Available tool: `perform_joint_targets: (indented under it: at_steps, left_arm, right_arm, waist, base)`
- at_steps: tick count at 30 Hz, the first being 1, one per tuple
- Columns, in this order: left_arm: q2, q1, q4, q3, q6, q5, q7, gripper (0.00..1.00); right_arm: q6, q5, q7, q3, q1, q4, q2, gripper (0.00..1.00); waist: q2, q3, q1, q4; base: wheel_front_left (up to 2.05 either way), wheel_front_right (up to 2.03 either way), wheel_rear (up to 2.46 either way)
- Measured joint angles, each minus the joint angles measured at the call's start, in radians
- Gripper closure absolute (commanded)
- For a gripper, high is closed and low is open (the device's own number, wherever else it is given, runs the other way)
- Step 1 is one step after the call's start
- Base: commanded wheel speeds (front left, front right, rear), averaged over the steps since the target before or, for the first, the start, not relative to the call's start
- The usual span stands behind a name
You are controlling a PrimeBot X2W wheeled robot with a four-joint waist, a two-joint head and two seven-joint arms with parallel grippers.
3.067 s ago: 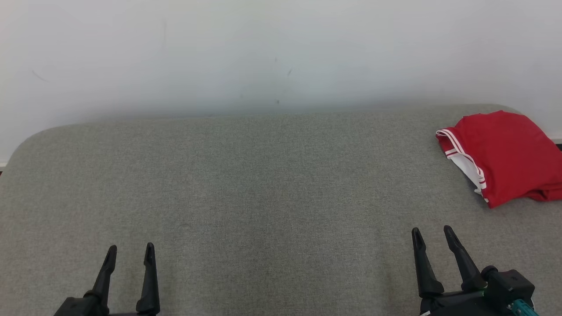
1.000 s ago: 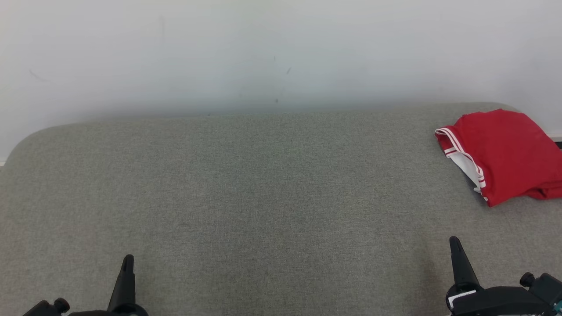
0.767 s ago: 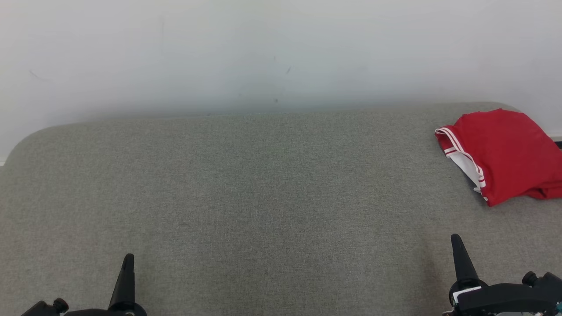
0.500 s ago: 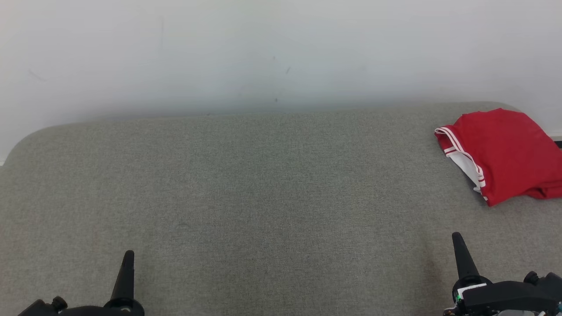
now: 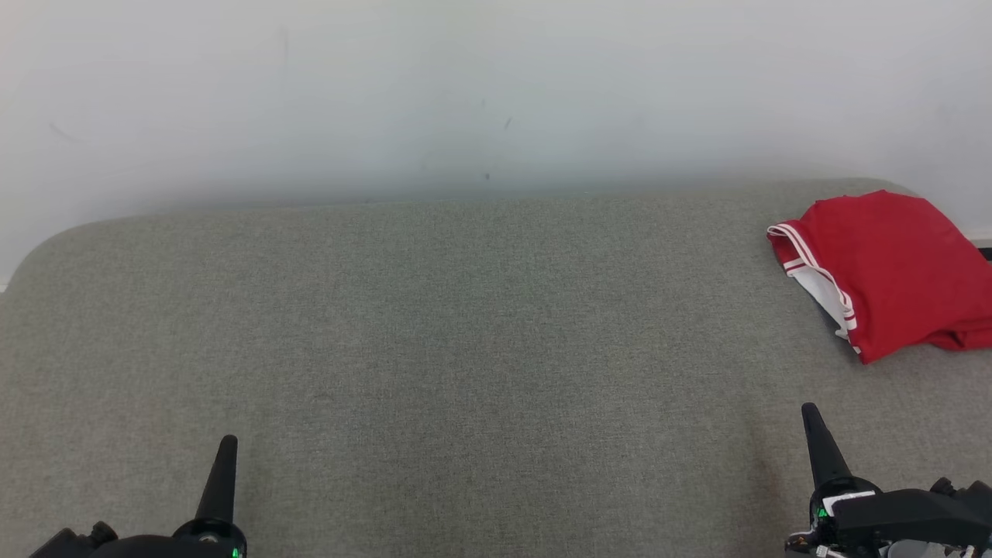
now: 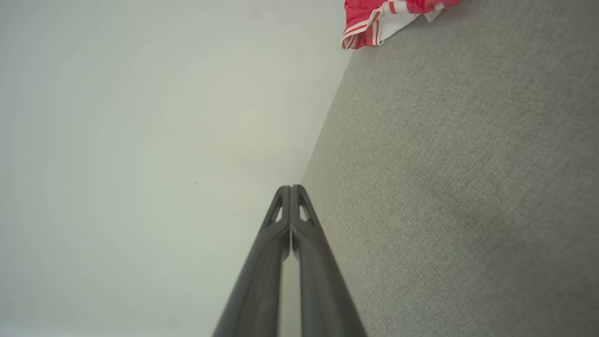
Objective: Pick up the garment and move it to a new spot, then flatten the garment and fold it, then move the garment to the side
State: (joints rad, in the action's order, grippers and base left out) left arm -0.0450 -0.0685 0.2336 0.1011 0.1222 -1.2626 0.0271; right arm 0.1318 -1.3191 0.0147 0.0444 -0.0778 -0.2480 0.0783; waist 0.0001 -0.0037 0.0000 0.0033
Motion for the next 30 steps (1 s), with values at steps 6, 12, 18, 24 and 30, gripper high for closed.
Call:
perform_joint_targets:
  at_steps: [6, 12, 18, 24, 30]
  left_arm:
    - [0.0, -0.006, 0.002, 0.002, 0.0, -0.046, 0.012, 1.0]
    - [-0.001, -0.011, 0.005, 0.004, 0.001, -0.099, 0.026, 1.0]
    - [-0.001, -0.015, 0.008, 0.006, 0.001, -0.15, 0.036, 1.0]
    - [-0.001, -0.024, 0.01, 0.007, 0.002, -0.192, 0.048, 1.0]
    - [-0.002, -0.027, 0.011, 0.009, 0.002, -0.237, 0.061, 1.0]
  right_arm:
    - [0.0, -0.039, 0.012, 0.007, -0.003, 0.0, -0.002, 1.0]
    - [0.0, -0.082, 0.025, 0.015, -0.006, 0.0, -0.004, 1.0]
    - [0.0, -0.128, 0.038, 0.022, -0.011, 0.0, -0.006, 1.0]
    - [0.0, -0.171, 0.048, 0.03, -0.017, 0.0, -0.008, 1.0]
    - [0.0, -0.206, 0.058, 0.037, -0.022, 0.0, -0.01, 1.0]
  waist:
    - [0.0, 0.001, 0.0, 0.0]
    - [0.0, 0.001, 0.0, -0.001]
    - [0.0, 0.002, 0.0, -0.001]
    - [0.0, 0.002, 0.0, -0.002]
    - [0.0, 0.003, 0.0, -0.002]
  base:
    - [0.0, 0.0, 0.0]
    - [0.0, 0.0, 0.0]
    - [0.0, 0.0, 0.0]
    - [0.0, 0.0, 0.0]
    - [0.0, 0.0, 0.0]
